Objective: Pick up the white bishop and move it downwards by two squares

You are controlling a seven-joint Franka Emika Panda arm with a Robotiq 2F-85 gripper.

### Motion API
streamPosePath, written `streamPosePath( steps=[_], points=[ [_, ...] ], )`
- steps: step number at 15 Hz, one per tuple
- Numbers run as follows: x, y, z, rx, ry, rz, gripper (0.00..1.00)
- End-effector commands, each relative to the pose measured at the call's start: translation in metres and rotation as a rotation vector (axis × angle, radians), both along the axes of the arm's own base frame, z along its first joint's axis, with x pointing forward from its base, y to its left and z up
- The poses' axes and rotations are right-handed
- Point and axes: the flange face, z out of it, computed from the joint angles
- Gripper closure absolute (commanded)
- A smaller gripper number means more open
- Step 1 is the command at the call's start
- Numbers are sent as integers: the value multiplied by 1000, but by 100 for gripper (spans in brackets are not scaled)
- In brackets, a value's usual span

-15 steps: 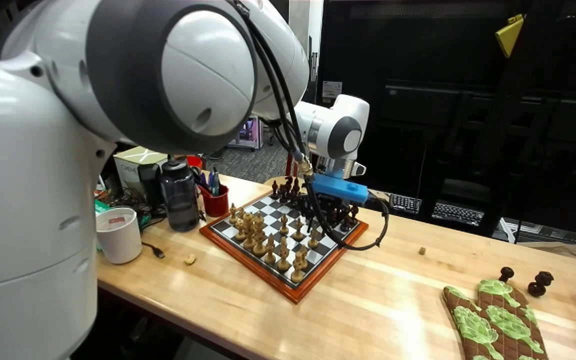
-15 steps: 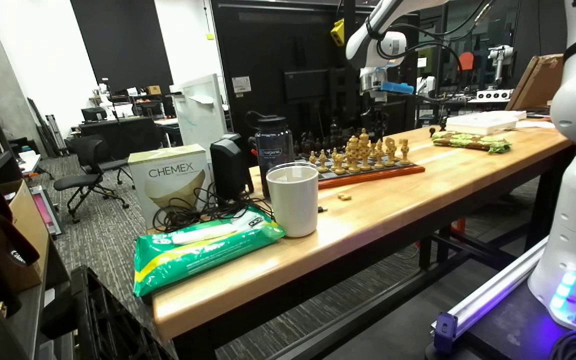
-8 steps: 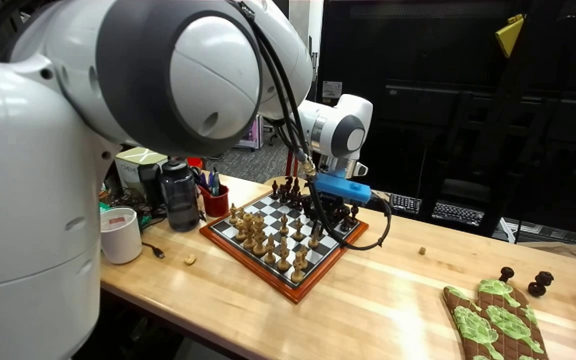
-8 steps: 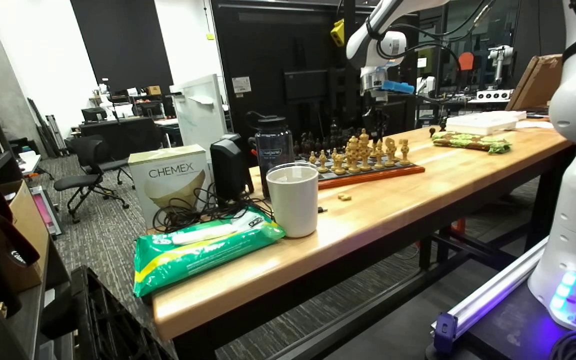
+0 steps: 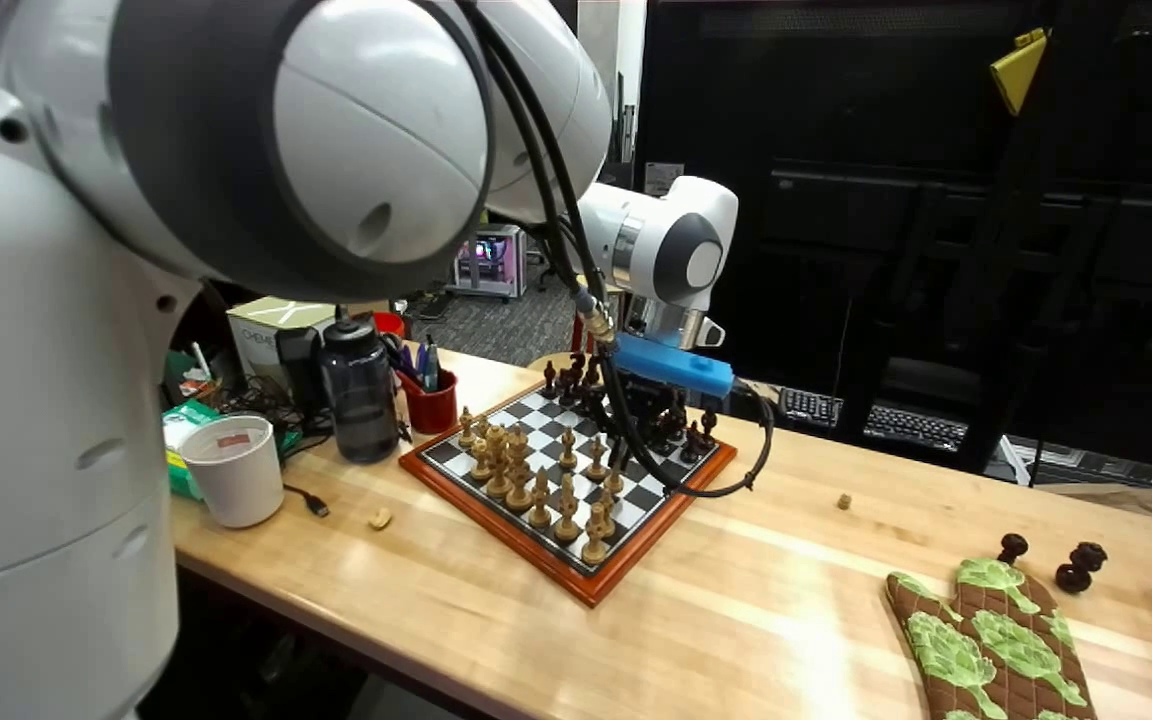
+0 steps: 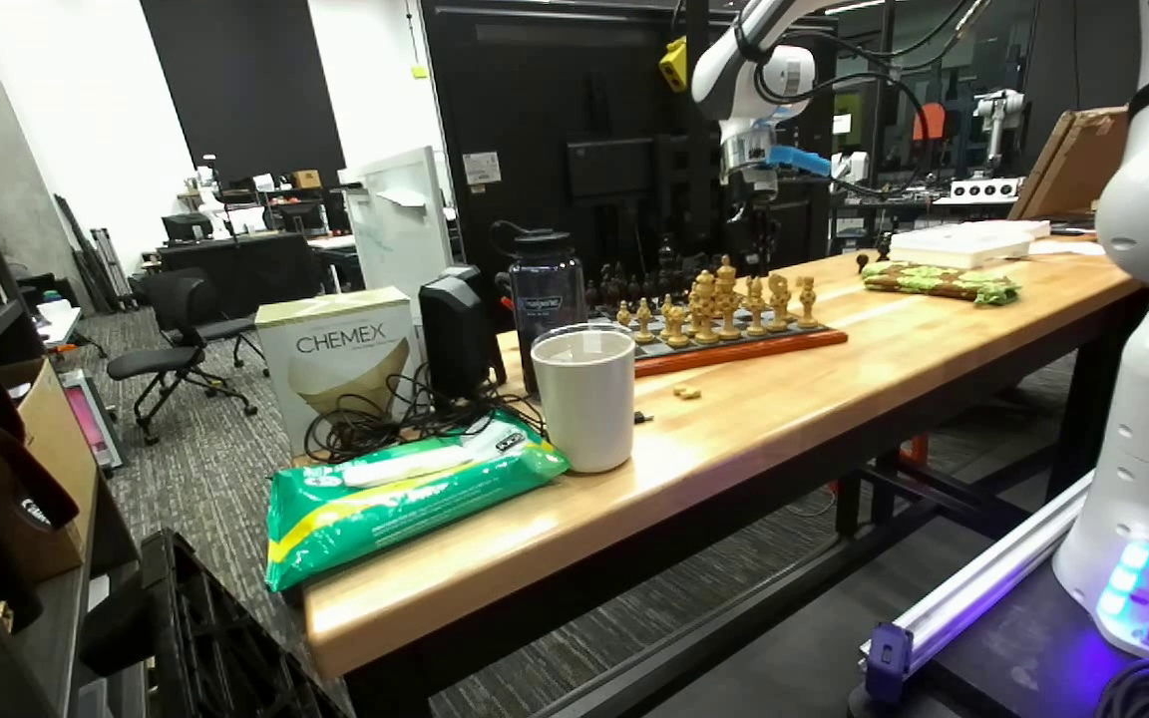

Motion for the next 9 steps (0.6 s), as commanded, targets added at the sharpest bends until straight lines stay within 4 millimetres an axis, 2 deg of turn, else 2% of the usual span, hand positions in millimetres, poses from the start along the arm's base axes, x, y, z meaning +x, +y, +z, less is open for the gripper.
streamPosePath(
  steps=[1, 5, 9],
  points=[
    [-30, 10, 19, -4, -3, 11, 97],
    [-50, 16, 17, 11, 2, 11, 97],
    [-60, 24, 8, 26, 21, 21, 97]
  ],
)
